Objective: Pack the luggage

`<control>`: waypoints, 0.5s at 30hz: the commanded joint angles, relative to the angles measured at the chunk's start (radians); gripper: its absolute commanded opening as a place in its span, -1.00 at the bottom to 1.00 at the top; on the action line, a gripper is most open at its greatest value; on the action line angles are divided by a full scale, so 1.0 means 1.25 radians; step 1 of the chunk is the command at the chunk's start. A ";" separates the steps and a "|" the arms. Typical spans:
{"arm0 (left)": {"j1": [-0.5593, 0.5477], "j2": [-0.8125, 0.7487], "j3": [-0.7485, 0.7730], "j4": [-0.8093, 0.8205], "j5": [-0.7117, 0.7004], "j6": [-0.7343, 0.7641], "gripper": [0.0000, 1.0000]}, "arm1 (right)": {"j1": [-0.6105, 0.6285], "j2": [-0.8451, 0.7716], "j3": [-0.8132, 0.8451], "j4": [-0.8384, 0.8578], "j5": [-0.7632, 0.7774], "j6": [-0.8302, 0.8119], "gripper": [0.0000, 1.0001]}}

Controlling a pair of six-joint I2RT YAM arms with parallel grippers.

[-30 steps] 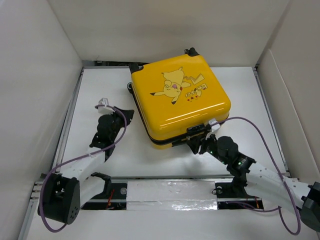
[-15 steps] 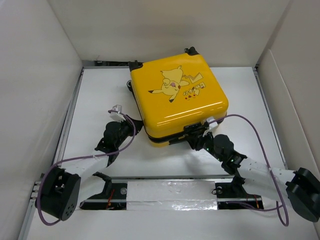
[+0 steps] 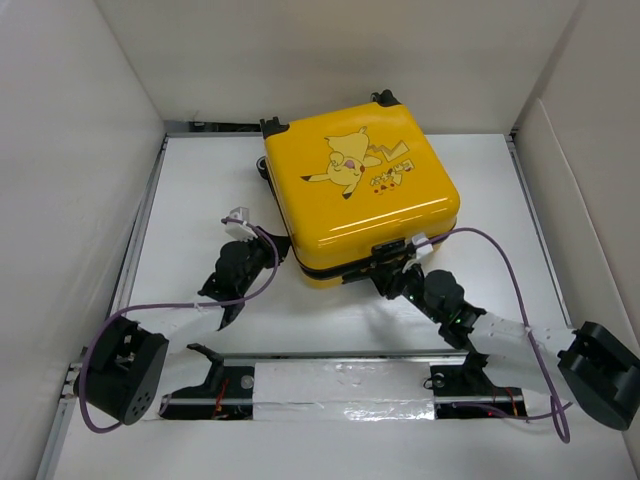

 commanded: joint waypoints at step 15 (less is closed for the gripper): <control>-0.238 0.105 0.067 0.093 -0.006 -0.042 -1.00 | 0.219 -0.026 0.075 -0.080 0.084 0.010 -1.00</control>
